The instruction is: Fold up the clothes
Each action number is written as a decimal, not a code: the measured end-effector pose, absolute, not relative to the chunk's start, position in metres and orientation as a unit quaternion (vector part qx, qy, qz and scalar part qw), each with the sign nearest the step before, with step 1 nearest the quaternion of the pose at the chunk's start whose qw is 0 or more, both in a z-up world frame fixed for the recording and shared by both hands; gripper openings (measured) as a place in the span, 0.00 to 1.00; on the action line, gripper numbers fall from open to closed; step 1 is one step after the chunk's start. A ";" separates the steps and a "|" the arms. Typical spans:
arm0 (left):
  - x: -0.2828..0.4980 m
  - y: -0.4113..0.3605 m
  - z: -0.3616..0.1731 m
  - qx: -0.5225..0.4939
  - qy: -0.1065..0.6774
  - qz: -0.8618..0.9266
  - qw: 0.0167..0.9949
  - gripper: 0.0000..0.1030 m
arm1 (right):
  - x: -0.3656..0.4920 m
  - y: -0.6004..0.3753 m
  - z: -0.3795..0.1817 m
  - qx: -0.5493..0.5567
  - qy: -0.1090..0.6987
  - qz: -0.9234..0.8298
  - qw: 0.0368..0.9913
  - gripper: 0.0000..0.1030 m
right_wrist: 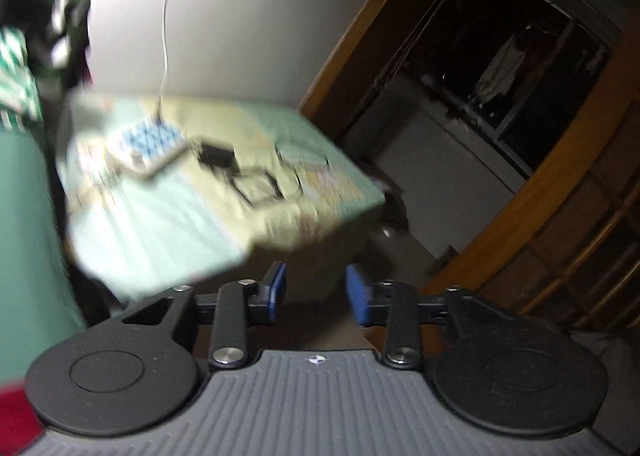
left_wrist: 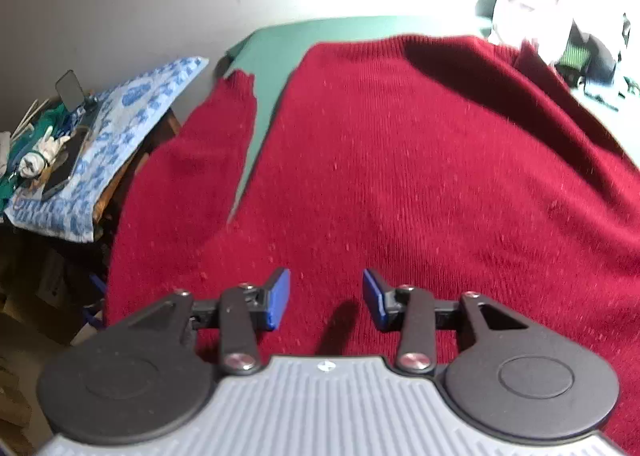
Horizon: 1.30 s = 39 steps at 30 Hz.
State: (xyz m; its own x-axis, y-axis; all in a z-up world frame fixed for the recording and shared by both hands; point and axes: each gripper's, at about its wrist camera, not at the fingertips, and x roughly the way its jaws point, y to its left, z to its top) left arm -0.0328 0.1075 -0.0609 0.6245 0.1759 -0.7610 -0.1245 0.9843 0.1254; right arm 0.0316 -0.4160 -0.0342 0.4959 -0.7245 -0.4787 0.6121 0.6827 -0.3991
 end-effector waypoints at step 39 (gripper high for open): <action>0.002 0.107 -0.081 0.063 0.410 0.035 0.909 0.53 | 0.228 -0.128 -0.043 -0.164 0.276 0.011 0.947 0.07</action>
